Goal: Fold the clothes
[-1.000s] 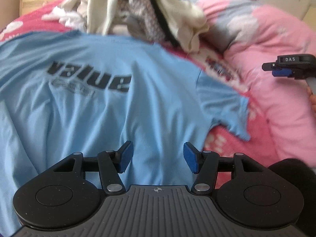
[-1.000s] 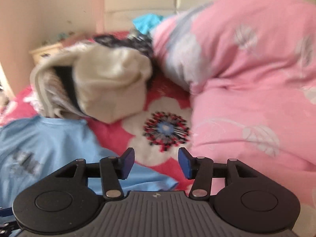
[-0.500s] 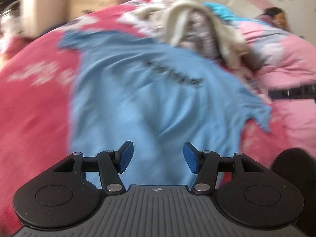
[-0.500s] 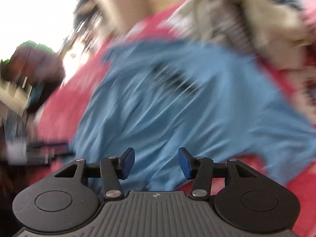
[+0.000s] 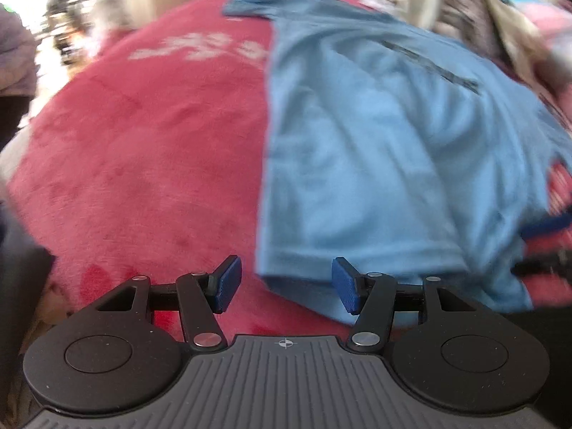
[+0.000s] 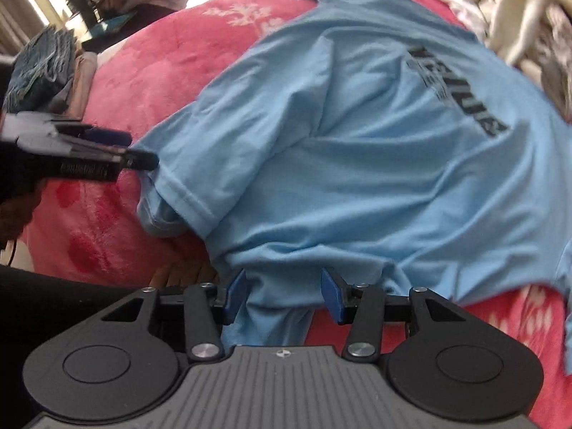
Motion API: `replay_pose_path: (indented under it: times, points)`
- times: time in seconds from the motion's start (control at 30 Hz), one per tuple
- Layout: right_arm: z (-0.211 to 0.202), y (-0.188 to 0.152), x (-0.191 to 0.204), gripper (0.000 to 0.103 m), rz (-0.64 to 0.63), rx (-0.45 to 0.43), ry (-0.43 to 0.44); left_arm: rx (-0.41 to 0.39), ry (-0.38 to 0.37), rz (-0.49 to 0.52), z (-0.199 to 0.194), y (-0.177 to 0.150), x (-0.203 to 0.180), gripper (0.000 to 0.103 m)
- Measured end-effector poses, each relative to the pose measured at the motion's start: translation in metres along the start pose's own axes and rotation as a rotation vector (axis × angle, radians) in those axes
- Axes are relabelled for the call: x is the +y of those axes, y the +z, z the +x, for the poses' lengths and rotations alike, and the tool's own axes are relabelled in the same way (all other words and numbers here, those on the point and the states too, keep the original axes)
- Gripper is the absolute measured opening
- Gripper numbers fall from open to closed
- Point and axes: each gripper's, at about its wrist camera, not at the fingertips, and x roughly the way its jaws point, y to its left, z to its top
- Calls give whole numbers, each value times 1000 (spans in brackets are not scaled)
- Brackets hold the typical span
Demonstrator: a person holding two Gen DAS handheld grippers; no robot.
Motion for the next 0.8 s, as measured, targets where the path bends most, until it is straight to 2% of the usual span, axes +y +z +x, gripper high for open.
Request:
replay_pose_path:
  times: [0.1, 0.13, 0.17, 0.2, 0.23, 0.27, 0.3, 0.37, 0.5, 0.63, 0.77, 0.8]
  points:
    - [5, -4, -1, 50, -24, 3, -13, 9, -5, -60, 10, 3, 11, 56]
    - [12, -6, -1, 47, -27, 6, -22, 12, -6, -80, 13, 4, 14, 56]
    - [18, -8, -2, 38, -31, 9, -30, 14, -8, -101, 16, 5, 18, 55]
    - [23, -11, -4, 35, -32, 8, -34, 16, -14, -129, 18, 7, 21, 53]
    - [28, -14, -6, 22, -32, 6, -36, 18, -22, -155, 18, 8, 24, 49]
    - [27, -14, -9, 13, -11, -2, -24, 21, -42, -169, 17, 10, 26, 35]
    - [26, -15, -13, 10, 10, -10, -11, 24, -62, -184, 16, 12, 28, 20]
    - [20, -16, -20, 7, 50, -35, 3, 43, -122, -216, 12, 17, 33, 4]
    - [-2, -15, -43, 6, 139, -92, 12, -7, -163, -234, -13, 35, 44, 2]
    - [-20, -12, -81, 6, 266, -143, 19, -64, -245, -378, -37, 65, 72, 2]
    - [-22, -10, -120, 7, 396, -163, 4, -80, -270, -522, -36, 96, 98, 2]
    - [-18, -11, -127, 7, 425, -156, -11, -60, -252, -525, -26, 99, 100, 2]
